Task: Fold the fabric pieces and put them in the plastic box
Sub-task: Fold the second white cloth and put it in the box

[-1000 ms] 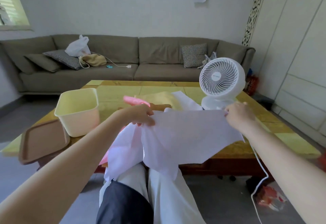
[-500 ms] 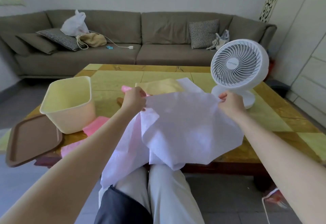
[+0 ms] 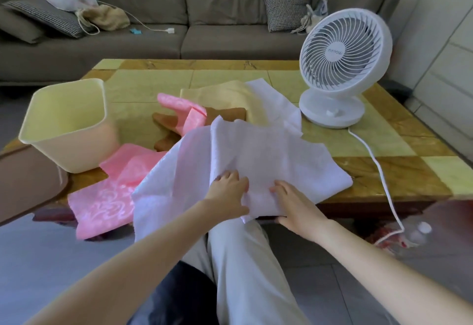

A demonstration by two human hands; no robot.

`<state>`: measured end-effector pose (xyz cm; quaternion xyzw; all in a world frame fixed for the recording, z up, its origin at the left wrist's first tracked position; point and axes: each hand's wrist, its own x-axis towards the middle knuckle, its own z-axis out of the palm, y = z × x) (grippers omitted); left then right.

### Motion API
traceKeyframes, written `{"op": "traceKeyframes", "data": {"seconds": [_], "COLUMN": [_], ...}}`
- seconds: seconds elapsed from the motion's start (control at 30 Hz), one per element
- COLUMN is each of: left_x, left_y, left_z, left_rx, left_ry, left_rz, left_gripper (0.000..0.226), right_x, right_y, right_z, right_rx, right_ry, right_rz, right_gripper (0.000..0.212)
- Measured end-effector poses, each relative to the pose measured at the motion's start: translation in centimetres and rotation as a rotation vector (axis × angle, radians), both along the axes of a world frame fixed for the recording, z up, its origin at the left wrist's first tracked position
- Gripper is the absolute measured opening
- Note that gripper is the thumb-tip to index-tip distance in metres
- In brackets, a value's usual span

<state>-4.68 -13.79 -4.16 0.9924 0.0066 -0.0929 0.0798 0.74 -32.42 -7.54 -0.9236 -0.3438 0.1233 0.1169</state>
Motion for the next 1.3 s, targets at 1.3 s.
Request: {"op": "traceKeyframes", "data": {"seconds": [1.3], "left_x": [-2.1], "left_y": [4.8], "left_z": [16.2], "left_rx": [-0.243], "left_ry": [-0.426], "left_rz": [0.385], "left_gripper": [0.017], "right_x": [1.3], "right_y": [-4.6], "right_z": [22.8], "right_rx": [0.232], "right_ry": [-0.605], "right_rz": [-0.468], "right_gripper": [0.015]}}
